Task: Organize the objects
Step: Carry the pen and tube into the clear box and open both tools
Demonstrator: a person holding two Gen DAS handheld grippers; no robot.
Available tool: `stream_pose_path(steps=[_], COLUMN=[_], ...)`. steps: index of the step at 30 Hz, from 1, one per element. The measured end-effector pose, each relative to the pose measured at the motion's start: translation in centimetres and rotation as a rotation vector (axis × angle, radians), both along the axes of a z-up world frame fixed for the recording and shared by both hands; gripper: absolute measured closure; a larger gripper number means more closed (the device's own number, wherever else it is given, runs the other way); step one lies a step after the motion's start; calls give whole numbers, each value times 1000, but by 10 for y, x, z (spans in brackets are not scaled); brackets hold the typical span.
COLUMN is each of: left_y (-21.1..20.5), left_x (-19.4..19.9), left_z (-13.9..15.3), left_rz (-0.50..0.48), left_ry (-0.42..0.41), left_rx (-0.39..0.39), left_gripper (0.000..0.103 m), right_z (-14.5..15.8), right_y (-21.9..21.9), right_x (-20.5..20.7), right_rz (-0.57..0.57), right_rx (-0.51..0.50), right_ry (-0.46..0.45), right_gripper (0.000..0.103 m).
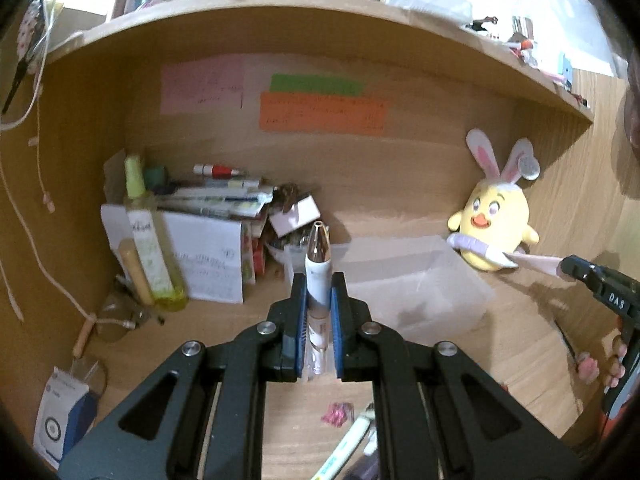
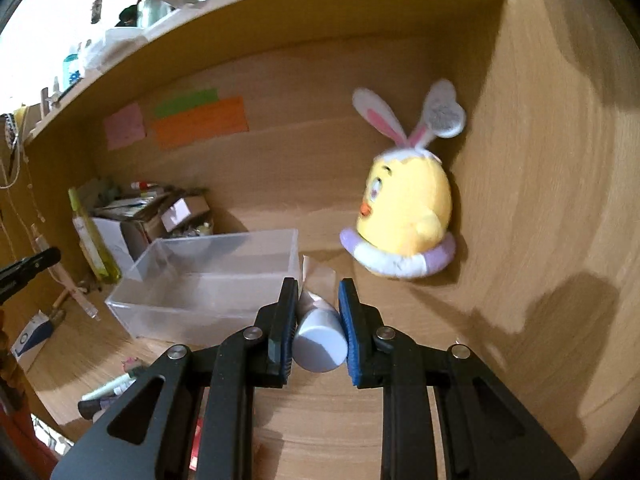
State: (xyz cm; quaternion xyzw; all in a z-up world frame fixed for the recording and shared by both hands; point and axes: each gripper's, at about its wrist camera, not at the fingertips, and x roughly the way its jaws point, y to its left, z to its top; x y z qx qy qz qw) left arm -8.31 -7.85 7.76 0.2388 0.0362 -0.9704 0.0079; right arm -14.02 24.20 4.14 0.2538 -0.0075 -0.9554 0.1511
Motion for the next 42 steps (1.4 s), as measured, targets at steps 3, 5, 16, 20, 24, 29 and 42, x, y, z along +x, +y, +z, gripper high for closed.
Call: stream_pose_path(steps=[3, 5, 16, 20, 24, 29, 42], left_y=[1, 3, 24, 30, 34, 38, 49], left_x=[-13, -24, -88, -113, -133, -150, -149], left_z=[7, 10, -11, -32, -48, -58, -55], left_rz=[-3, -1, -39, -63, -58, -74, -109], left_ry=[4, 1, -114, -205, -270, -307, -286], left_rx=[2, -8, -44, -42, -57, -57, -77], left_gripper=[93, 93, 93, 93, 93, 93, 64], right_z=[4, 5, -21, -39, -52, -67, -70], right_y=[-14, -28, -106, -131, -146, -150, -134], right_x=[-7, -15, -76, -98, -114, -130, -141], right_rz=[34, 64, 223, 298, 347, 345, 262], right_rx=[9, 18, 46, 61, 66, 89, 216], right_ry=[8, 7, -95, -163, -216, -256, -257], right_gripper=[84, 84, 84, 84, 84, 84, 50])
